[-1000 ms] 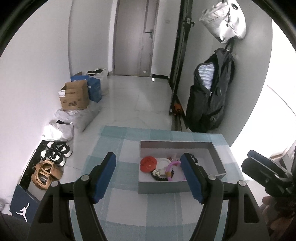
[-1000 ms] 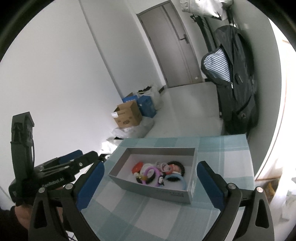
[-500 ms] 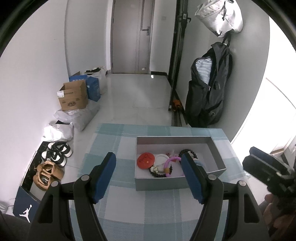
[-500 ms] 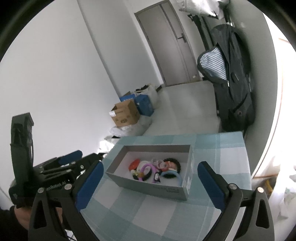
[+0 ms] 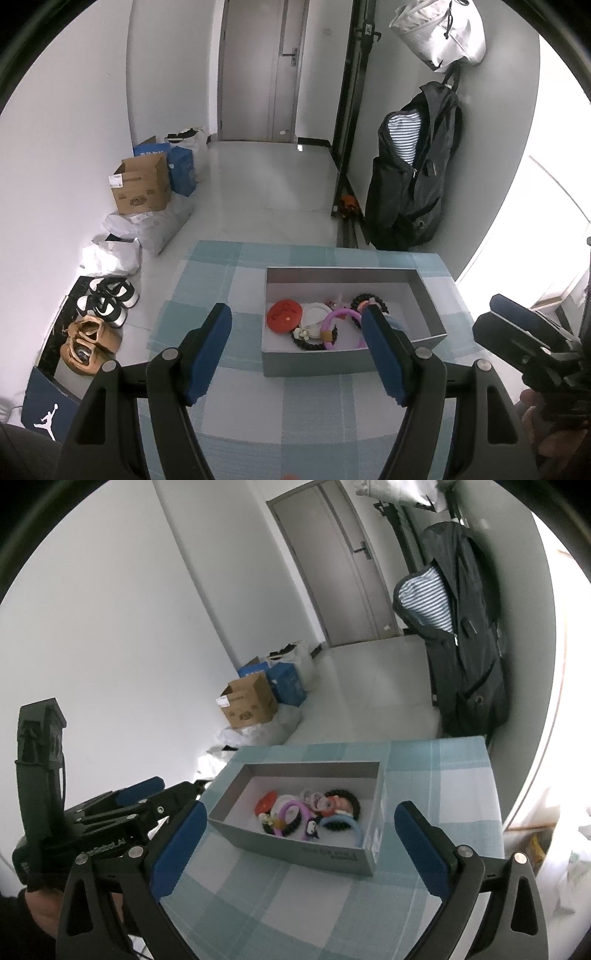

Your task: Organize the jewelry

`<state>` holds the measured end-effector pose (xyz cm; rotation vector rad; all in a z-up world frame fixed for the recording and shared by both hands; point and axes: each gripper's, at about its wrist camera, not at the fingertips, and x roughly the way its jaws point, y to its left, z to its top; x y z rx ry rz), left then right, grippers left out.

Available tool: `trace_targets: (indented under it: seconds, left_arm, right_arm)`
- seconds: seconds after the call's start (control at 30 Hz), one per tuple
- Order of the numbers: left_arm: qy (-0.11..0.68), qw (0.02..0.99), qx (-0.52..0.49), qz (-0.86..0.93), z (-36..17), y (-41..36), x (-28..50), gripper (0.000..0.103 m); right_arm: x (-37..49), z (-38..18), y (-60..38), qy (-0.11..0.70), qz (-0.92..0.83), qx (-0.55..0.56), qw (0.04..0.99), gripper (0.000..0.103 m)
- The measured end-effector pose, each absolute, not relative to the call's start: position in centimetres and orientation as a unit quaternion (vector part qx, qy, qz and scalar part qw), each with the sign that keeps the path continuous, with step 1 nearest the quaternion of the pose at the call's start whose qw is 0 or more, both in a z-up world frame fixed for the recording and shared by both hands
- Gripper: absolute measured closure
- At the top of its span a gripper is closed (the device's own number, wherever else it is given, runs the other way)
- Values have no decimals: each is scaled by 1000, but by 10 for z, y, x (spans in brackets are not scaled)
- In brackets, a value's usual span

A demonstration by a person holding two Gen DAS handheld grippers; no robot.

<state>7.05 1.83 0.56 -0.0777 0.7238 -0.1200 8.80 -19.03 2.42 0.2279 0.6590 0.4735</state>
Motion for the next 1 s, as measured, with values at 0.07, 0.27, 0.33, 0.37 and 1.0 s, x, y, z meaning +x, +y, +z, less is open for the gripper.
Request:
trace_targets:
  seconds: [0.07,0.27,0.33,0.37,1.0]
  left_arm:
    - [353,933,-40,-60,6,18,71,34]
    - [356,931,-45,-63,5,17,72,34]
    - [355,931,-48,-66,6,16,71,34]
    - [353,932,-45,-64,7,16,71,34]
    - [355,931,-48,-61,6,15,71,34]
  right_arm:
    - [88,24,-190,322,229,112,912,0]
    - [88,23,-192,322,228,112,912,0]
    - [89,22,-193,325,225,113,912,0]
    - [90,21,-193,327,224,115,911,0]
    - [91,22,-195,325,222,120,912,0]
